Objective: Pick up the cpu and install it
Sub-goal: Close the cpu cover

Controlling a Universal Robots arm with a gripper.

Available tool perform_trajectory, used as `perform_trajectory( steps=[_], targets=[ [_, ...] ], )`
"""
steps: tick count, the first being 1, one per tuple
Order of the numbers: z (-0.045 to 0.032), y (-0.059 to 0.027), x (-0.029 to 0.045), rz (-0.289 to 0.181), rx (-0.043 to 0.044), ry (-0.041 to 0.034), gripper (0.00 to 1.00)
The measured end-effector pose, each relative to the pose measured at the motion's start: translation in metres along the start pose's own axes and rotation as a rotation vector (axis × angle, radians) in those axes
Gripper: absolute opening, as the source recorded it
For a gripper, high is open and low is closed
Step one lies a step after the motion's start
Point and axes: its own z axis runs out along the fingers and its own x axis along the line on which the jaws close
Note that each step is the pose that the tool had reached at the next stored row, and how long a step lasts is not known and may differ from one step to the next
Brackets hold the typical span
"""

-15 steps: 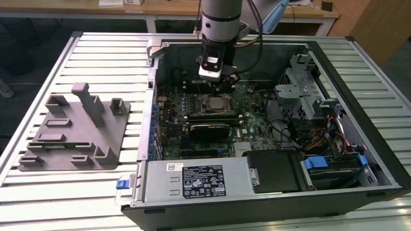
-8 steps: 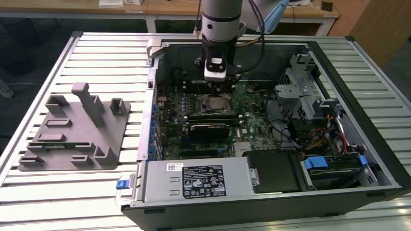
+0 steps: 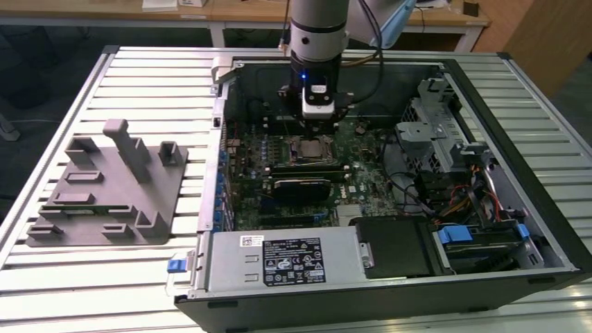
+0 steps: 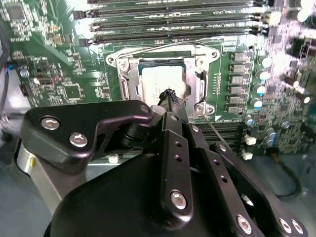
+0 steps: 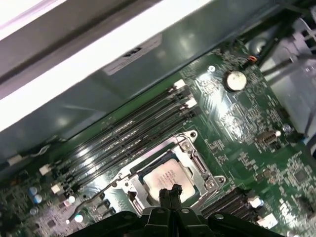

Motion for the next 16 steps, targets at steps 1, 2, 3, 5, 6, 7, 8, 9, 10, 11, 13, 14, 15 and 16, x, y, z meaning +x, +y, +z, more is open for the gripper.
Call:
perform_trajectory(
  steps=[1, 2, 3, 5, 6, 7, 8, 9, 10, 11, 13, 14, 15, 16],
  targets=[
    [0.0002, 0.0000, 0.0000, -0.017, -0.0002, -0.0002, 0.11],
    [0.0003, 0.0000, 0.0000, -0.034, -0.0004, -0.0005, 0.11],
    [0.0005, 0.0000, 0.0000, -0.051, -0.0006, -0.0006, 0.11],
    [0.0007, 0.0000, 0.0000, -0.084, -0.0013, -0.0008, 0.11],
    [0.0008, 0.0000, 0.0000, -0.100, -0.0018, -0.0009, 0.11],
    [0.0009, 0.0000, 0.0000, -0.117, -0.0022, -0.0009, 0.11],
    [0.0010, 0.0000, 0.0000, -0.132, -0.0028, -0.0009, 0.11],
    [0.0011, 0.0000, 0.0000, -0.148, -0.0034, -0.0009, 0.11],
    [0.0012, 0.0000, 0.0001, -0.163, -0.0039, -0.0009, 0.11],
    [0.0013, 0.0000, 0.0001, -0.179, -0.0045, -0.0009, 0.11],
    [0.0013, 0.0000, 0.0001, -0.204, -0.0051, -0.0009, 0.11],
    [0.0013, 0.0000, 0.0001, -0.207, -0.0052, -0.0009, 0.11],
    [0.0013, 0.0000, 0.0000, -0.208, -0.0053, -0.0010, 0.11],
    [0.0013, 0.0000, 0.0000, -0.208, -0.0053, -0.0010, 0.11]
  ],
)
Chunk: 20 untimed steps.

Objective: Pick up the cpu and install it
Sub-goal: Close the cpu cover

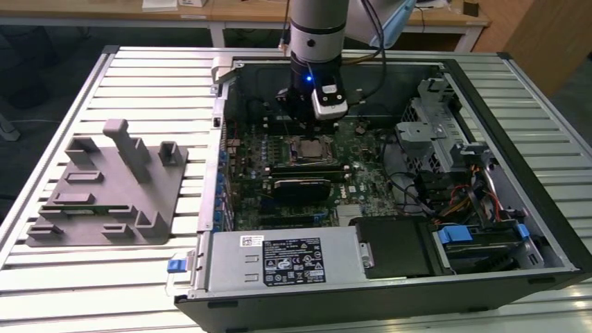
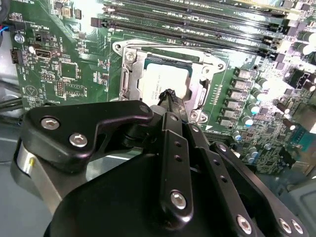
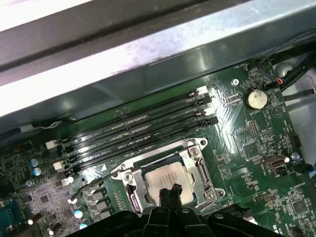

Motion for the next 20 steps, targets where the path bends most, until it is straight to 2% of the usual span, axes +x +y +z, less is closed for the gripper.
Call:
perform_trajectory(
  steps=[4, 18, 20],
  targets=[
    [0.0002, -0.0001, 0.0000, -0.015, -0.0006, 0.0001, 0.11],
    [0.0057, 0.0000, 0.0002, -0.240, -0.0095, 0.0003, 0.11],
    [0.0058, 0.0000, 0.0003, -0.257, -0.0098, 0.0005, 0.11]
  ],
)
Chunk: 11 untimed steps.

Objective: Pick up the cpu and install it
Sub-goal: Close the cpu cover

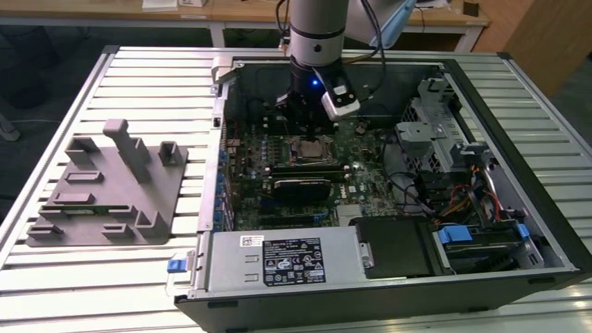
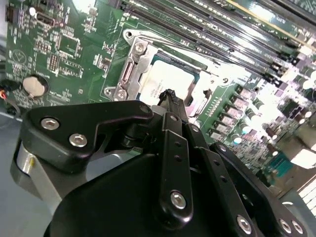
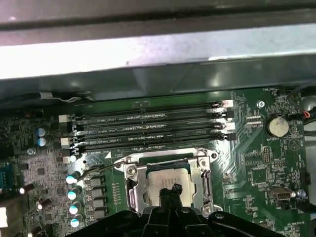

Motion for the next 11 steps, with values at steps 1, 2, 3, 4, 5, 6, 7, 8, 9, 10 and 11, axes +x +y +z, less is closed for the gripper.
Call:
perform_trajectory(
  steps=[1, 2, 3, 4, 5, 6, 7, 8, 9, 10, 11],
  targets=[
    [0.0001, 0.0000, 0.0000, -0.002, -0.0002, -0.0001, 0.11],
    [0.0003, 0.0000, 0.0000, -0.005, -0.0006, -0.0002, 0.11],
    [0.0006, 0.0000, 0.0000, -0.011, -0.0009, -0.0002, 0.11],
    [0.0011, 0.0000, 0.0000, -0.022, -0.0013, -0.0001, 0.11],
    [0.0017, -0.0001, 0.0000, -0.036, -0.0018, -0.0001, 0.11],
    [0.0021, -0.0002, 0.0000, -0.047, -0.0021, 0.0000, 0.11],
    [0.0027, -0.0005, 0.0000, -0.058, -0.0024, 0.0000, 0.11],
    [0.0032, -0.0008, 0.0000, -0.067, -0.0029, 0.0000, 0.11],
    [0.0037, -0.0014, 0.0000, -0.074, -0.0031, 0.0000, 0.11],
    [0.0044, -0.0020, 0.0002, -0.078, -0.0034, -0.0001, 0.11],
    [0.0052, -0.0023, 0.0009, -0.080, -0.0036, -0.0001, 0.11]
  ],
)
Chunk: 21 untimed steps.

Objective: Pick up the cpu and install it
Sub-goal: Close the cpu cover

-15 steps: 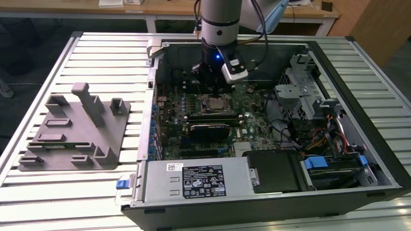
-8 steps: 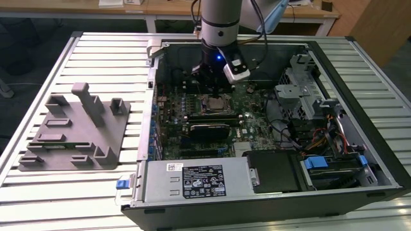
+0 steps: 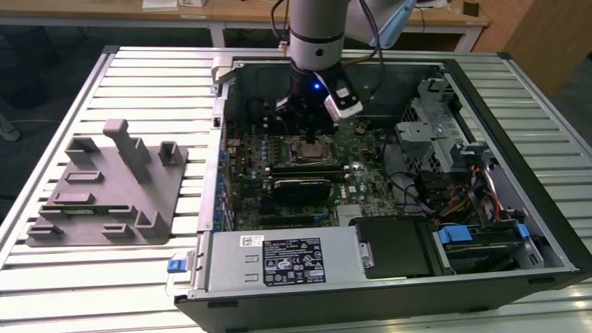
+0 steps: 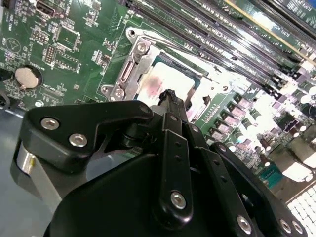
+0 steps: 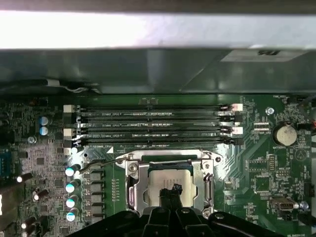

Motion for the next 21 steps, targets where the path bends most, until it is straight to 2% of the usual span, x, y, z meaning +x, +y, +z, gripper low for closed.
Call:
perform_trajectory(
  steps=[16, 21],
  targets=[
    [0.0118, -0.0013, 0.0199, -0.001, 0.0006, 0.0001, 0.11],
    [0.0142, -0.0014, 0.0221, -0.001, 0.0008, 0.0003, 0.11]
  ],
)
